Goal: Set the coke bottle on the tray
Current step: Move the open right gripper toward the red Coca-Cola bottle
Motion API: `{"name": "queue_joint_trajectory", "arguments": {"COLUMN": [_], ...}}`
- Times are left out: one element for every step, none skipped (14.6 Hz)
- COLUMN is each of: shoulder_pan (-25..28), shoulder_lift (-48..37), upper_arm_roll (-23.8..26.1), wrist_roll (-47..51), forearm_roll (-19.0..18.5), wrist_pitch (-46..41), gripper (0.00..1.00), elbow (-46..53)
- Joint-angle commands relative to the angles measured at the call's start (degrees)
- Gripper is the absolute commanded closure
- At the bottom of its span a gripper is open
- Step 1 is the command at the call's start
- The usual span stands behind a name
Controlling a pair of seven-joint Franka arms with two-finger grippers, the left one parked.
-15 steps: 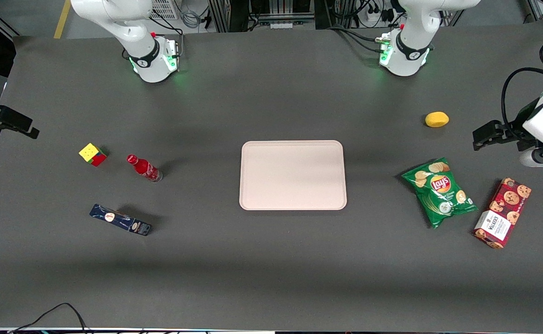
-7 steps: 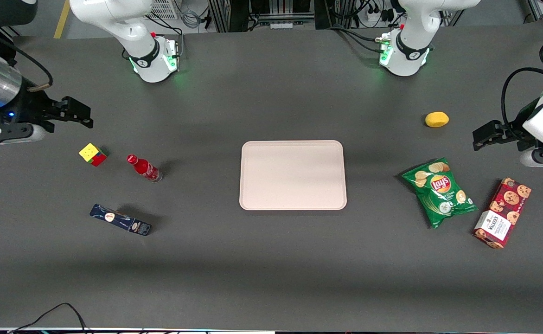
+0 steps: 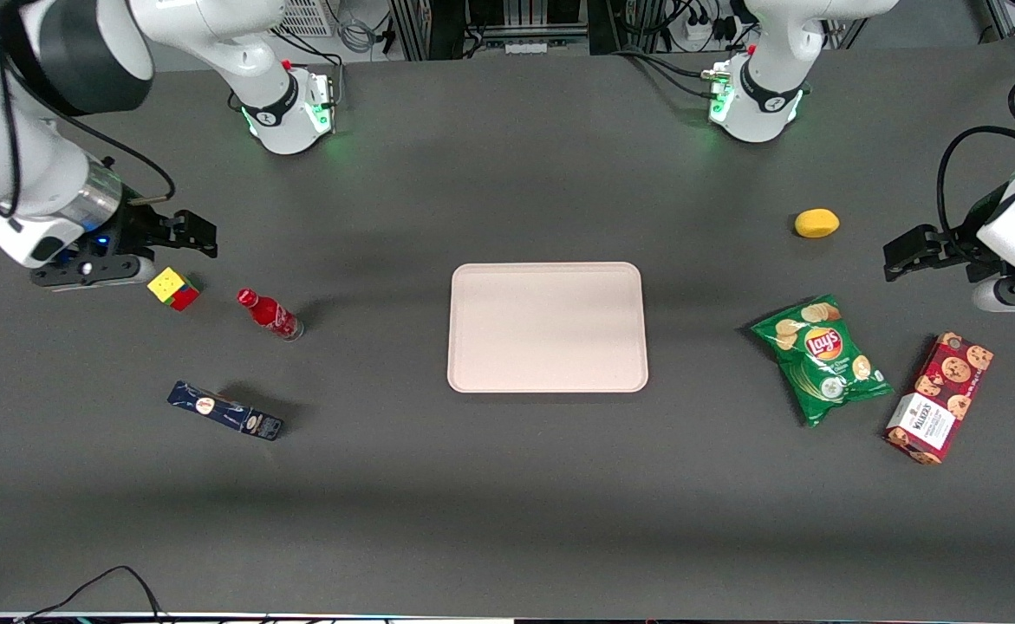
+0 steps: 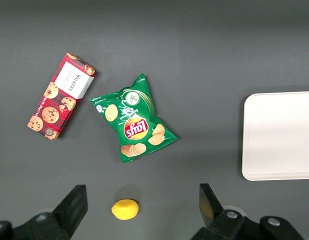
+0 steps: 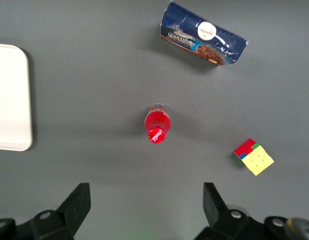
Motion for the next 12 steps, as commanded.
{"name": "queue_joint_trajectory", "arguments": {"shoulder_pan": [-0.11, -0.55, -0.9, -1.86, -2.13, -2.13, -2.13, -2.13, -2.13, -2.13, -2.13, -2.13], "shoulder_lift": [-7.31, -7.48, -7.57, -7.57, -7.57, -7.23, -6.61, -5.82, -4.86, -4.07, -3.01, -1.96], "upper_arm_roll": [-0.43, -0.43, -0.43, -0.43, -0.43, -0.52, -0.52, -0.52, -0.52, -0.43, -0.43, -0.43], "wrist_roll": [-4.28, -4.63, -6.03, -8.13, -9.89, -10.08, -10.09, -10.0, -9.82, -9.82, -9.74, -9.56], "forearm_roll": [-0.97, -1.06, -1.06, -1.06, -0.97, -1.06, -0.97, -0.97, -0.89, -0.89, -0.89, -0.8], "wrist_pitch": [13.52, 16.69, 19.68, 23.19, 26.62, 29.35, 30.68, 31.3, 32.62, 33.76, 34.9, 36.39], "gripper": [0.0, 0.0, 0.0, 0.0, 0.0, 0.0, 0.0, 0.0, 0.0, 0.0, 0.0, 0.0], "elbow": [-15.98, -18.79, -21.34, -23.81, -26.18, -27.68, -28.13, -28.14, -28.22, -28.23, -28.23, -28.31]}}
